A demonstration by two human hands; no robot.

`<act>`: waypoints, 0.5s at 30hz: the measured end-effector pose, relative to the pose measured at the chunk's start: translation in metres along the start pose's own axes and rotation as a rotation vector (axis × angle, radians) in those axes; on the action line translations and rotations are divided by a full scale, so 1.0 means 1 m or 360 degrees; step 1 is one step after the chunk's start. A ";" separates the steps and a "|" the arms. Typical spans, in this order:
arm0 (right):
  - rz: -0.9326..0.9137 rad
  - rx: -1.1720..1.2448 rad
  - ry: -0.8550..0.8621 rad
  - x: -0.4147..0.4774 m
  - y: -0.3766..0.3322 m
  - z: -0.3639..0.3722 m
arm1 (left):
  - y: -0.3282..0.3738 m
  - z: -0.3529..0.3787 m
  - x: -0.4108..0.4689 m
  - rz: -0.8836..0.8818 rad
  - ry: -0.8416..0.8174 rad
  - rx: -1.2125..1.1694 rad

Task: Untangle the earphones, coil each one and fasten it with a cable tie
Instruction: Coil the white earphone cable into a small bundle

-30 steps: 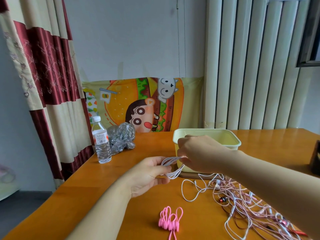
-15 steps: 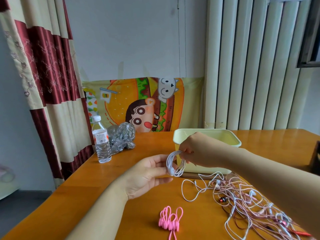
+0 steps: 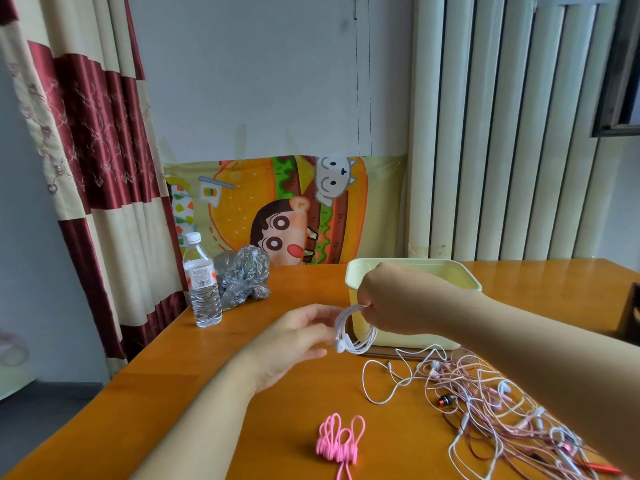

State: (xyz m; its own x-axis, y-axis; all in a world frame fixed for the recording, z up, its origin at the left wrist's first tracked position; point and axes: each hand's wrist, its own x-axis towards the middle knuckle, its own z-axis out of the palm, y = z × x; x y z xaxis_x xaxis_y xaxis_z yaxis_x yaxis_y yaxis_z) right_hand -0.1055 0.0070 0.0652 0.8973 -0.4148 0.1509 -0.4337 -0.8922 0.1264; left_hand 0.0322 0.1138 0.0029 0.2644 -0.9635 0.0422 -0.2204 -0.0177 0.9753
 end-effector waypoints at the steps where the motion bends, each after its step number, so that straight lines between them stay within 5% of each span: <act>1: -0.0018 -0.0037 -0.0018 0.001 -0.002 -0.001 | 0.001 0.003 0.002 0.0051 0.0025 0.0238; 8: -0.0133 -0.0255 -0.0102 0.002 -0.009 0.000 | 0.004 0.015 0.006 0.0352 0.0187 0.1160; 15: -0.0183 -0.0133 -0.0078 -0.001 -0.002 0.005 | 0.009 0.009 0.003 0.0190 0.0053 0.1160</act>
State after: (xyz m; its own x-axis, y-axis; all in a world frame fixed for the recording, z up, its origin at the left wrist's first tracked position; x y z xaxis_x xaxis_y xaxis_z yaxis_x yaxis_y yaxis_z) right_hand -0.1051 0.0080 0.0595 0.9435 -0.3209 0.0830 -0.3314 -0.9172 0.2213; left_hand 0.0228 0.1080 0.0098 0.2254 -0.9615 0.1570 -0.8141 -0.0974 0.5725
